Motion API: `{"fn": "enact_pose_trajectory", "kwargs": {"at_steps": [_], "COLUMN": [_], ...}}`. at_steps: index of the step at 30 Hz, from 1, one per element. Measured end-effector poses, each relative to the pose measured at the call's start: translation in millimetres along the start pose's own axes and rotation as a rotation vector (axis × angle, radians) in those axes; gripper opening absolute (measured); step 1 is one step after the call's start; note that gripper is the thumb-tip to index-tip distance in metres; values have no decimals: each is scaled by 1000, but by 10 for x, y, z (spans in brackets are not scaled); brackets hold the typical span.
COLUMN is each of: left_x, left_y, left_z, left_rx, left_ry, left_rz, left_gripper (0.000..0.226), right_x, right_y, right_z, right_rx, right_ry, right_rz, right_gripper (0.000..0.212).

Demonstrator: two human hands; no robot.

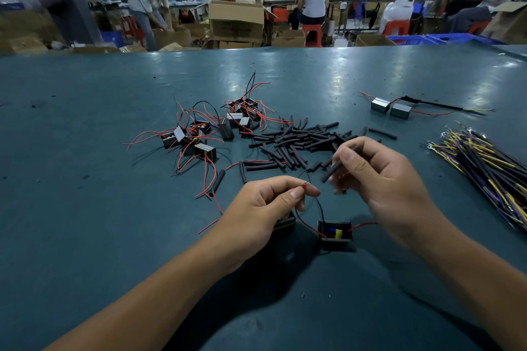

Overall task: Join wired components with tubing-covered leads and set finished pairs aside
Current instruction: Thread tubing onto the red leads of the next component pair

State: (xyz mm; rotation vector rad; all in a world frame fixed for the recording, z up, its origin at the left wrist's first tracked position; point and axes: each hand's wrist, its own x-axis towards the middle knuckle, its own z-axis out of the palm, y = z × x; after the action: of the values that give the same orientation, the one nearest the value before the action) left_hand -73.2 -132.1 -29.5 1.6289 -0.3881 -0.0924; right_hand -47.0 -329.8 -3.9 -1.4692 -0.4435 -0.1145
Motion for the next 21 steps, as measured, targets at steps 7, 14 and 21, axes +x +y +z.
{"fn": "enact_pose_trajectory", "kwargs": {"at_steps": [7, 14, 21], "left_x": [-7, -22, -16], "left_y": [11, 26, 45], "left_z": [-12, -13, 4], "left_rx": [18, 41, 19], "left_ry": [-19, -36, -64], "left_rz": [2, 31, 36], "left_gripper": [25, 24, 23], "right_x": [-42, -50, -83], "right_y": [-6, -22, -43], "right_z": [-41, -22, -63], "right_rx": [-376, -420, -814], "right_ry": [-49, -126, -211], "right_rz": [-112, -47, -373], "right_gripper": [21, 12, 4]}}
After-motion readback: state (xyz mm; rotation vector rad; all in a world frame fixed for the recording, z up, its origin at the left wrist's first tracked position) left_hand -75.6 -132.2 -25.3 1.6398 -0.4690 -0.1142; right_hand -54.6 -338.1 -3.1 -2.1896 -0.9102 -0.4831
